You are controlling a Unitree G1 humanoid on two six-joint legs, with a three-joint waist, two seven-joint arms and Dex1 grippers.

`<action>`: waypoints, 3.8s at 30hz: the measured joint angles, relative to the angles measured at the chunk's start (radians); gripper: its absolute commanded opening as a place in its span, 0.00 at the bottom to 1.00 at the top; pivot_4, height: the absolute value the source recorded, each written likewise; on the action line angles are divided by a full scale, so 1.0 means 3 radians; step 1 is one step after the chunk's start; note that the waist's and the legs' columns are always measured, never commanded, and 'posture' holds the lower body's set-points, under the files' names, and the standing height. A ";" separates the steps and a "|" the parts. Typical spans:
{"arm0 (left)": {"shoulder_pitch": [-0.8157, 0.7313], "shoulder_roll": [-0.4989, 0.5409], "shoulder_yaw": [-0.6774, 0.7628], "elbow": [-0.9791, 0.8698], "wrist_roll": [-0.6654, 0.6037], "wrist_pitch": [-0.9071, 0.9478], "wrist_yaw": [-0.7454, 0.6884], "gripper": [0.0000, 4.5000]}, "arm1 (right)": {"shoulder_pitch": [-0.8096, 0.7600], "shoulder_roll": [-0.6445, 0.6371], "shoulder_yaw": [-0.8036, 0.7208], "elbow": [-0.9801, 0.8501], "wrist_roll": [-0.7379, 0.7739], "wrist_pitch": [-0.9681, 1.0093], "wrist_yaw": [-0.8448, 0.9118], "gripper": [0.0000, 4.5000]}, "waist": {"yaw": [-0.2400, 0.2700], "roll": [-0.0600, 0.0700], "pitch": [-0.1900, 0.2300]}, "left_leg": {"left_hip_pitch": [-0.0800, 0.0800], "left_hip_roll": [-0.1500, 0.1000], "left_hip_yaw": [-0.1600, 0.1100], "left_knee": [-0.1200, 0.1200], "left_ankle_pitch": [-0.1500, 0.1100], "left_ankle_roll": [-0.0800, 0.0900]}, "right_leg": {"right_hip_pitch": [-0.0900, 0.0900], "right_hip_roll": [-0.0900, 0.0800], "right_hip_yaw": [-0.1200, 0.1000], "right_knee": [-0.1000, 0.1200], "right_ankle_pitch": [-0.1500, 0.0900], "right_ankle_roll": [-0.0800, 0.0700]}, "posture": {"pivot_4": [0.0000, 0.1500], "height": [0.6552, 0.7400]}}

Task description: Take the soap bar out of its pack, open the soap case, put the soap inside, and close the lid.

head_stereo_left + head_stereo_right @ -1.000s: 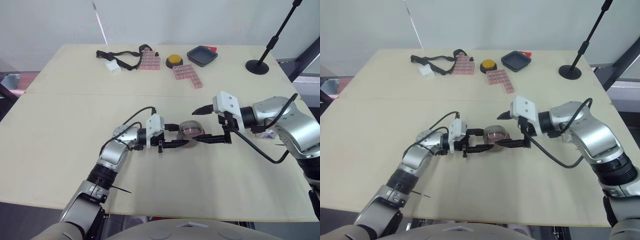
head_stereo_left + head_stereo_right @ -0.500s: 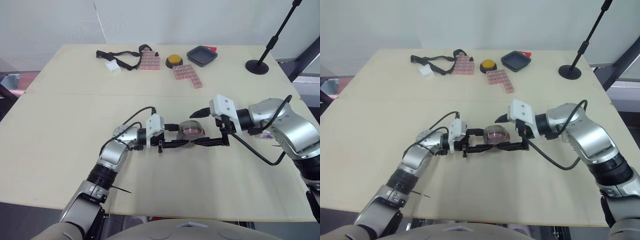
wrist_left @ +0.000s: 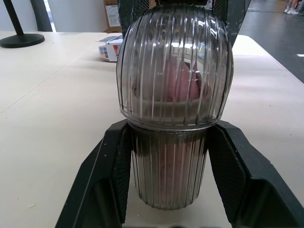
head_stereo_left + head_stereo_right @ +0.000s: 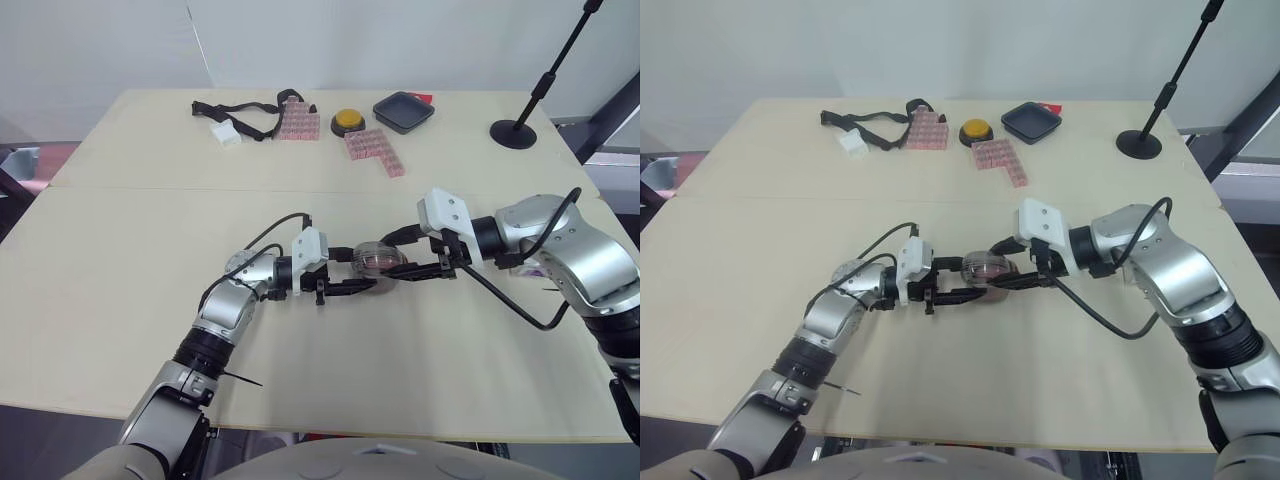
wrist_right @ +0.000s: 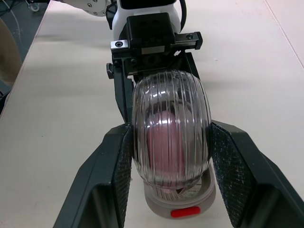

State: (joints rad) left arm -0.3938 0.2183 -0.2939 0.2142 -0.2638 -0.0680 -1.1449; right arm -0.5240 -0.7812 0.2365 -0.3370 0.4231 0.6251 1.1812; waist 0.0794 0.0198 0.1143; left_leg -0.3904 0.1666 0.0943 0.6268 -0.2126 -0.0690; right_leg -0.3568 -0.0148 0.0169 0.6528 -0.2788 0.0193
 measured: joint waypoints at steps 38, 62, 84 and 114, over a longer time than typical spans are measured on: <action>0.0004 0.0002 -0.0005 -0.0017 0.0003 0.0000 -0.0011 0.42 | -0.0058 -0.0140 -0.0047 -0.0021 0.0109 0.0261 0.0100 0.43 | 0.0003 0.0000 0.0000 | -0.0001 0.0000 0.0000 0.0000 0.0000 0.0000 | 0.0000 0.0000 0.0000 0.0000 0.0000 0.0000 | 1.00 1.00; 0.0031 0.0007 -0.0004 -0.0047 0.0003 0.0018 0.0013 0.42 | 0.0028 -0.0157 -0.0021 0.0040 0.0050 0.0057 0.0097 0.43 | 0.0001 0.0000 0.0000 | -0.0001 0.0000 0.0000 -0.0001 0.0000 0.0000 | 0.0000 0.0000 0.0000 -0.0002 0.0000 0.0000 | 1.00 1.00; 0.0030 0.0006 -0.0005 -0.0048 0.0003 0.0037 0.0030 0.42 | -0.0119 -0.0153 0.0109 0.0297 -0.0081 -0.0224 0.0299 0.43 | -0.0006 0.0000 -0.0001 | 0.0000 0.0000 0.0001 -0.0001 0.0000 0.0000 | 0.0005 0.0000 0.0001 -0.0002 0.0000 0.0000 | 1.00 1.00; 0.0030 0.0010 -0.0004 -0.0063 0.0002 0.0033 0.0014 0.42 | -0.0014 -0.0181 0.0238 0.0379 -0.0274 -0.0192 0.0297 0.79 | -0.0003 0.0000 0.0001 | -0.0001 0.0000 0.0000 -0.0001 0.0000 0.0001 | 0.0000 0.0000 0.0000 -0.0003 0.0000 0.0000 | 1.00 1.00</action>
State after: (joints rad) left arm -0.3847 0.2214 -0.2952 0.1951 -0.2633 -0.0580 -1.1407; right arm -0.5282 -0.8355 0.3079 -0.2232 0.3409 0.5675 1.2704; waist 0.0786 0.0199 0.1145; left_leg -0.3907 0.1667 0.0944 0.6266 -0.2127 -0.0687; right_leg -0.3569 -0.0148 0.0168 0.6520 -0.2789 0.0192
